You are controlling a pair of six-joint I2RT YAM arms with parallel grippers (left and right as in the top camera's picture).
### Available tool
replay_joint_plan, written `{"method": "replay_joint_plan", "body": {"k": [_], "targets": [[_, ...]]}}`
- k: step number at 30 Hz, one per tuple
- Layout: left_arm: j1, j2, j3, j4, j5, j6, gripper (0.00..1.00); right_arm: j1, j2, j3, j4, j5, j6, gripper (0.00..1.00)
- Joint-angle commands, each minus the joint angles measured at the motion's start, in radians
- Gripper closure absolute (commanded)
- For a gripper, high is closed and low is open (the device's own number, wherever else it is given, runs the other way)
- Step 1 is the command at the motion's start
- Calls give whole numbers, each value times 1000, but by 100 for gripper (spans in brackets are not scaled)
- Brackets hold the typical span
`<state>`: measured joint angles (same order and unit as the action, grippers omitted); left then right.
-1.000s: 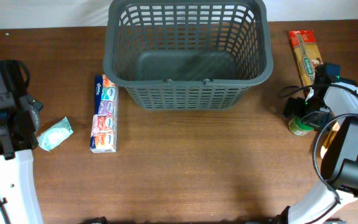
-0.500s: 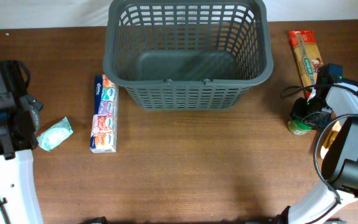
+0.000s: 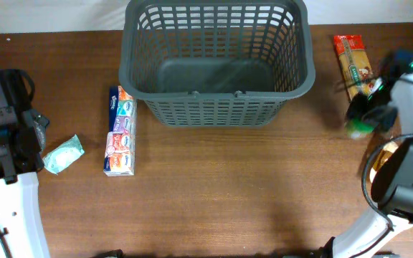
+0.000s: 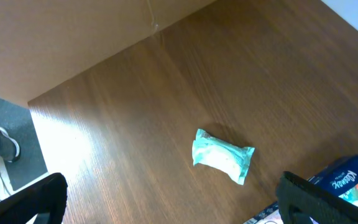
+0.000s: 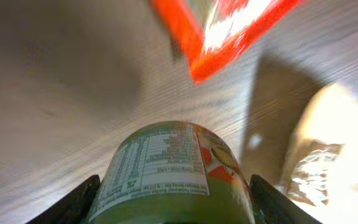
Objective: Pack container
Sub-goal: 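Carry the jar with the right gripper over the basket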
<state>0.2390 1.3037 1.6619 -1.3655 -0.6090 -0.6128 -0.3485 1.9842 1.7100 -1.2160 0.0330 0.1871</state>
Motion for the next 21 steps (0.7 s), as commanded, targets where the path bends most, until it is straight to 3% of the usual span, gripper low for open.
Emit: {"method": "replay_joint_plan", "body": {"k": [1,14,21], "targets": [[6,3,10,-1,4,4,1,-22,-14,190,-71,5,13,96],[6,3,10,-1,4,4,1,-31,-26,814,-368,-58,13,96],[6,3,10,0,4,4,1,-21,-70,1070,-334,-460,13,96]]}}
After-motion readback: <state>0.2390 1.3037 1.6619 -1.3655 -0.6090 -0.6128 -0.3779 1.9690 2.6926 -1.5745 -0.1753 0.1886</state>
